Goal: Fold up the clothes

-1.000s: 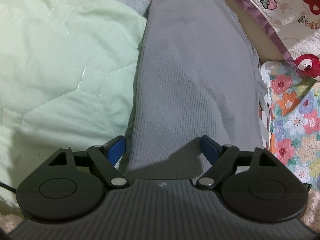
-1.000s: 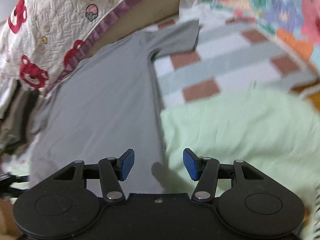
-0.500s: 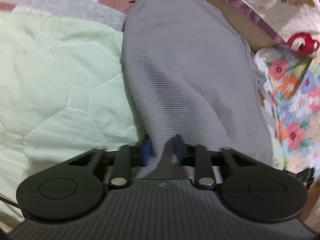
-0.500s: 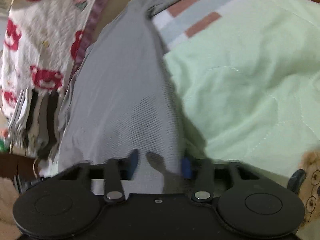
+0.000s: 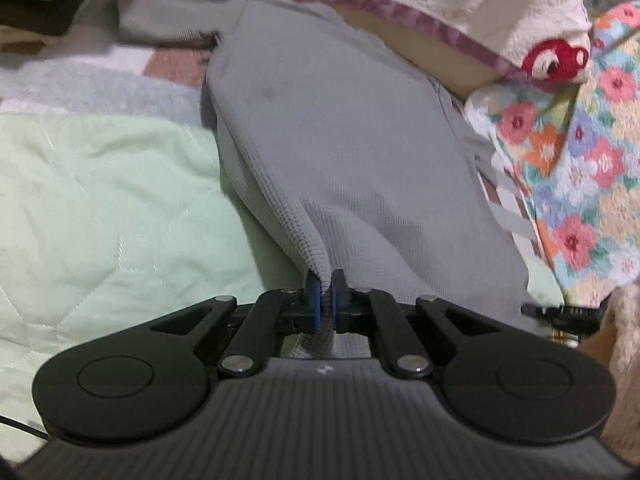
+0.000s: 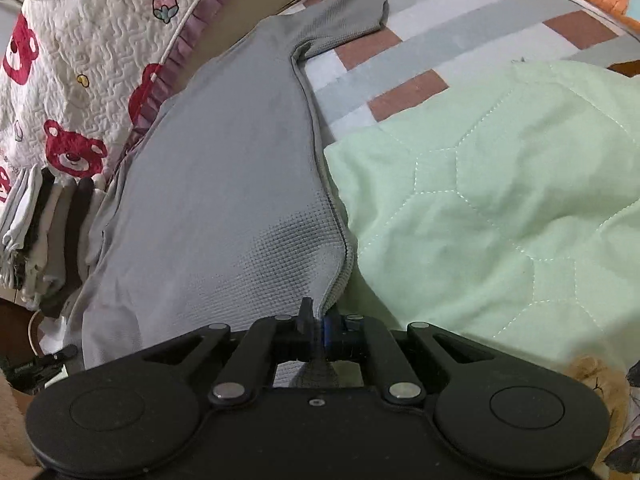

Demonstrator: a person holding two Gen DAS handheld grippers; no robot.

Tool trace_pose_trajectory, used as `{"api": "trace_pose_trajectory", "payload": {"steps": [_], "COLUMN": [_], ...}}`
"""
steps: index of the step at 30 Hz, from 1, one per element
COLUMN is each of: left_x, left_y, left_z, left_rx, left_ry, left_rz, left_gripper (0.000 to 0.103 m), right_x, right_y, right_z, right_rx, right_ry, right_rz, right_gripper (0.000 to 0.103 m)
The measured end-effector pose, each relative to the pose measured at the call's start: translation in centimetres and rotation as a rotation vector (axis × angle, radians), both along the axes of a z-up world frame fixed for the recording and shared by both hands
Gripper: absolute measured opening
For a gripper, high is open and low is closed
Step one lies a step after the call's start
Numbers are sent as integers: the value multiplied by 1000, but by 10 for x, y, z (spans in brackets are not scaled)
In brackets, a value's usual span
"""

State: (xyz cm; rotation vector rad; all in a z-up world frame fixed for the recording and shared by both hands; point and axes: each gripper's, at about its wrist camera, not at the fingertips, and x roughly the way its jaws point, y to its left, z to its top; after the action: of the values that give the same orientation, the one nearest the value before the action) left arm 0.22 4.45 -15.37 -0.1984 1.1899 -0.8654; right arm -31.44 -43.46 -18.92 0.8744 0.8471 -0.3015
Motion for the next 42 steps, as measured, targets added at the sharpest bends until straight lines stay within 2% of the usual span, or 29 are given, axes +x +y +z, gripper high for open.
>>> {"api": "trace_pose_trajectory", "payload": {"steps": [3, 4, 6, 7, 9, 11, 13, 15, 16, 17, 18, 23, 27, 29, 34, 39, 42], "left_x": [-1, -3, -8, -10, -10, -9, -9, -11, -12, -14, -16, -9, 3, 2, 5, 32, 55], "left_y": [0, -2, -1, 0, 2, 5, 7, 10, 11, 12, 14, 21, 11, 1, -2, -24, -49], "left_z": [-11, -15, -18, -19, -21, -24, -28, -31, -33, -34, -32, 15, 56, 64, 51, 64, 68], "left_rx": [23, 62, 90, 99, 116, 133, 140, 130, 126, 111, 92, 128, 110, 130, 166, 244, 282], "left_ry": [49, 49, 44, 42, 50, 60, 66, 66, 66, 68, 62, -160, -291, -324, -293, -397, -465], "left_rz": [-18, -33, -48, -53, -37, -16, 2, 16, 23, 26, 35, 182, 198, 194, 202, 138, 136], "left_gripper": [7, 8, 11, 20, 26, 47, 54, 49, 30, 3, 3, 3, 3, 3, 3, 3, 3], "right_x": [-1, -2, -5, -6, -9, -11, -14, -16, -16, -13, -10, 11, 41, 53, 65, 85, 104], "right_y": [3, 3, 4, 4, 4, 4, 4, 4, 5, 8, 7, -5, -22, -28, -41, -59, -71], "right_z": [0, 1, 2, 2, 0, -2, -5, -7, -8, -7, -4, 25, 60, 72, 73, 72, 79], "right_rx": [-18, -21, -27, -29, -19, -5, 8, 21, 23, 21, 23, 32, -29, -67, -148, -181, -209], "right_ry": [8, 10, 16, 19, 9, -3, -16, -29, -40, -65, -97, -271, -379, -387, -335, -320, -377], "right_rz": [29, 30, 25, 23, 24, 27, 29, 32, 45, 63, 69, 77, 86, 101, 107, 109, 111], "right_gripper": [7, 7, 7, 7, 7, 11, 11, 12, 11, 8, 7, 7, 7, 7, 7, 7, 7]}}
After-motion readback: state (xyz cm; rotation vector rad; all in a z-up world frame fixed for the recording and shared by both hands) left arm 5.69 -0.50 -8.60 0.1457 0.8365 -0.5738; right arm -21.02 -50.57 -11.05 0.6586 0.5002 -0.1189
